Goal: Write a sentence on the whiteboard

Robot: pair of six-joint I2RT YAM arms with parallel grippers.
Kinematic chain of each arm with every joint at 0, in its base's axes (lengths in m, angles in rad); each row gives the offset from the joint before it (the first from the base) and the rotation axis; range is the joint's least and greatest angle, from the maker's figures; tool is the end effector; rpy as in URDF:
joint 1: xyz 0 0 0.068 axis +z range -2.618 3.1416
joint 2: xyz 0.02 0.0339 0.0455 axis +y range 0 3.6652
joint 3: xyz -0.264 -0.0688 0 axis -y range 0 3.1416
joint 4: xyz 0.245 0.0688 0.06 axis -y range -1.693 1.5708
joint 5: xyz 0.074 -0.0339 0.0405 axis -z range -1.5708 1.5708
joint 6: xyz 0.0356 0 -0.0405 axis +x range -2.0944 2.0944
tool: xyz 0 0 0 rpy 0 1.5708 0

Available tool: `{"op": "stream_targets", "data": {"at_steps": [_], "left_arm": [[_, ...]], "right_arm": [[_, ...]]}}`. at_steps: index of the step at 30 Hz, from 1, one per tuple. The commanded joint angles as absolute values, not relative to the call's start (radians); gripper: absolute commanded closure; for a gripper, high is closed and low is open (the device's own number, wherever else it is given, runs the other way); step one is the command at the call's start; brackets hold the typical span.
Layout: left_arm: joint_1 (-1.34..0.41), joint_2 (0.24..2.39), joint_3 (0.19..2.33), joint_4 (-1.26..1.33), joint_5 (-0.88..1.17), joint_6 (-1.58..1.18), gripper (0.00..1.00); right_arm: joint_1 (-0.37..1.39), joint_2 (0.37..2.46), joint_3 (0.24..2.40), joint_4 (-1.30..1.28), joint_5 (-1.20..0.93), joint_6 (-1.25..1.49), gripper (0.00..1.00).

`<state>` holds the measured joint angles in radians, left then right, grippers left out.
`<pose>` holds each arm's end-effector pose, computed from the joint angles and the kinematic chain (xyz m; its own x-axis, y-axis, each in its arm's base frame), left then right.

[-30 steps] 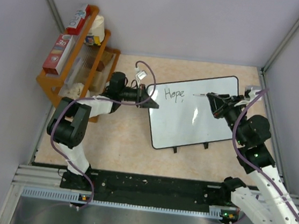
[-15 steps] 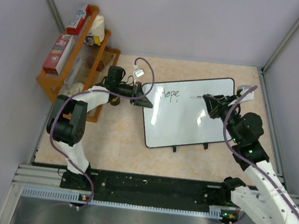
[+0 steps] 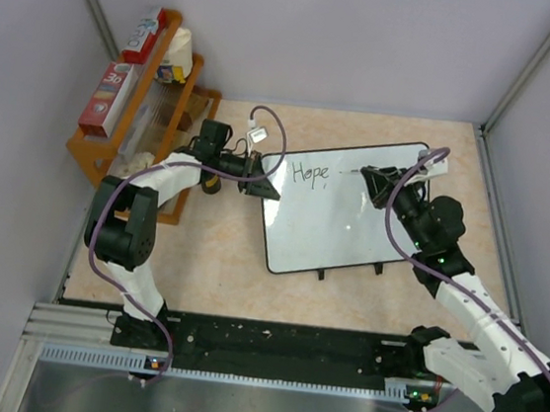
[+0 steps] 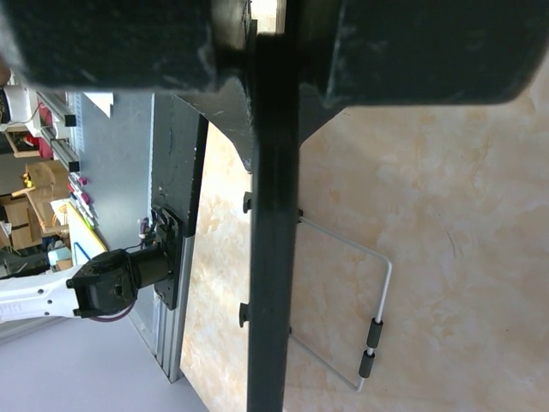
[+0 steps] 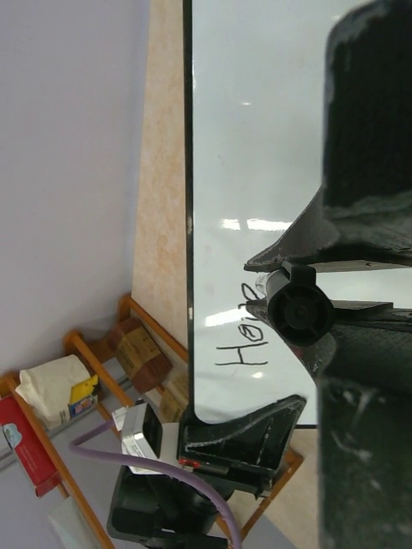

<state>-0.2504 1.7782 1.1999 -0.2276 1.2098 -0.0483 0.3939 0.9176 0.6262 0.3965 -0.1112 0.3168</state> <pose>0.3524 -0.1245 0.2257 -0.7327 0.1698 -0.6591 0.6806 0.1901 -0.7076 0.2019 0.0882 0.3217 -0.0585 0.3110 -0.9486 -0.4895 0.8193 0.2987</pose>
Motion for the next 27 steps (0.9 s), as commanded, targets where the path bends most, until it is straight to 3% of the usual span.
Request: {"op": "stream_targets", "data": {"at_steps": [1, 27], "left_arm": [[-0.298, 1.758, 1.223, -0.307, 1.014, 0.104, 1.0], [-0.304, 1.753, 1.262, -0.373, 0.986, 0.141, 1.0]], "right_arm": [[0.385, 0.948, 0.666, 0.499, -0.117, 0.291, 1.0], [0.383, 1.052, 0.692, 0.514, -0.008, 0.324, 1.0]]}}
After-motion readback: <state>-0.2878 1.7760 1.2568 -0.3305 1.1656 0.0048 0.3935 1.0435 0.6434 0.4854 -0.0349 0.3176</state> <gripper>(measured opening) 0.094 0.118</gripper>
